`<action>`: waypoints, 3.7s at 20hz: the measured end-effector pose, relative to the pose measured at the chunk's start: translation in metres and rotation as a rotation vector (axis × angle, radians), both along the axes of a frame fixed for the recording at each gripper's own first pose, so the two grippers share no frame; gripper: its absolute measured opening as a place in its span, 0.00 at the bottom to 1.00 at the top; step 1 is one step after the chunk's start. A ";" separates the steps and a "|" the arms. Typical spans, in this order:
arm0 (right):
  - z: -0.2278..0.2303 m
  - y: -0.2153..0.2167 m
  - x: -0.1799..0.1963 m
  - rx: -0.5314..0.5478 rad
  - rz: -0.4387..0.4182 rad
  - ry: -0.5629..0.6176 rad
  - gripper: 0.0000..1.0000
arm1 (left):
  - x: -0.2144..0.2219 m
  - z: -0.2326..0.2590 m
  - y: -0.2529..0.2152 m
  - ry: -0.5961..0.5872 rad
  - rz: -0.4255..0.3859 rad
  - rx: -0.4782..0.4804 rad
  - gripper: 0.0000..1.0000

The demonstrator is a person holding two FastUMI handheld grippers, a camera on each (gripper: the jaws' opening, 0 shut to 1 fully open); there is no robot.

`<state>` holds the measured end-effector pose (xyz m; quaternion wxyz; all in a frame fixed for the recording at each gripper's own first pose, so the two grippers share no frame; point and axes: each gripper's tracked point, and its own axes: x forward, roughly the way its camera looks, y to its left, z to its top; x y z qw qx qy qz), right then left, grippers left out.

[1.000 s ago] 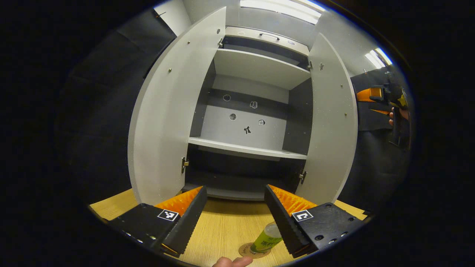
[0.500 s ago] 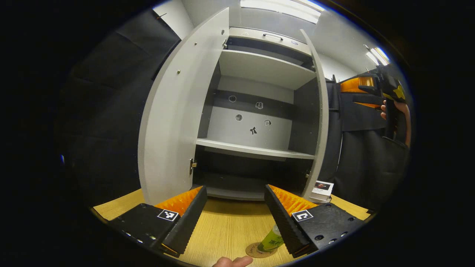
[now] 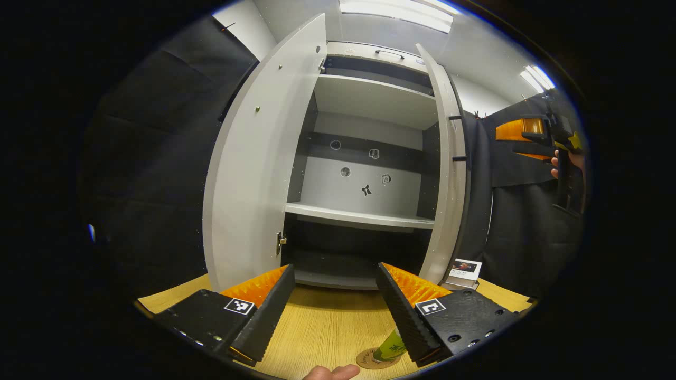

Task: Grasp the bottle in the cabinet with the left hand and place it on the coaster, then close the right door with the right hand and the left door with the left hand.

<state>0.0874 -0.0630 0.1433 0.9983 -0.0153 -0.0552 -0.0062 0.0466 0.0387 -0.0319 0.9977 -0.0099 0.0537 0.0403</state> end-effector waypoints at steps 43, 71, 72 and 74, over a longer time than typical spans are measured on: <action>-0.138 0.004 -0.056 -0.006 -0.073 0.143 0.83 | -0.006 0.221 0.267 -0.327 0.476 0.087 0.99; -0.142 -0.037 -0.060 0.066 -0.146 0.151 0.83 | 0.058 0.209 0.107 -0.279 0.035 0.046 0.99; -0.141 -0.036 -0.059 0.062 -0.147 0.152 0.83 | 0.056 0.211 0.103 -0.290 0.028 0.067 0.99; -0.140 -0.036 -0.061 0.059 -0.152 0.153 0.83 | 0.053 0.214 0.101 -0.302 0.017 0.119 0.99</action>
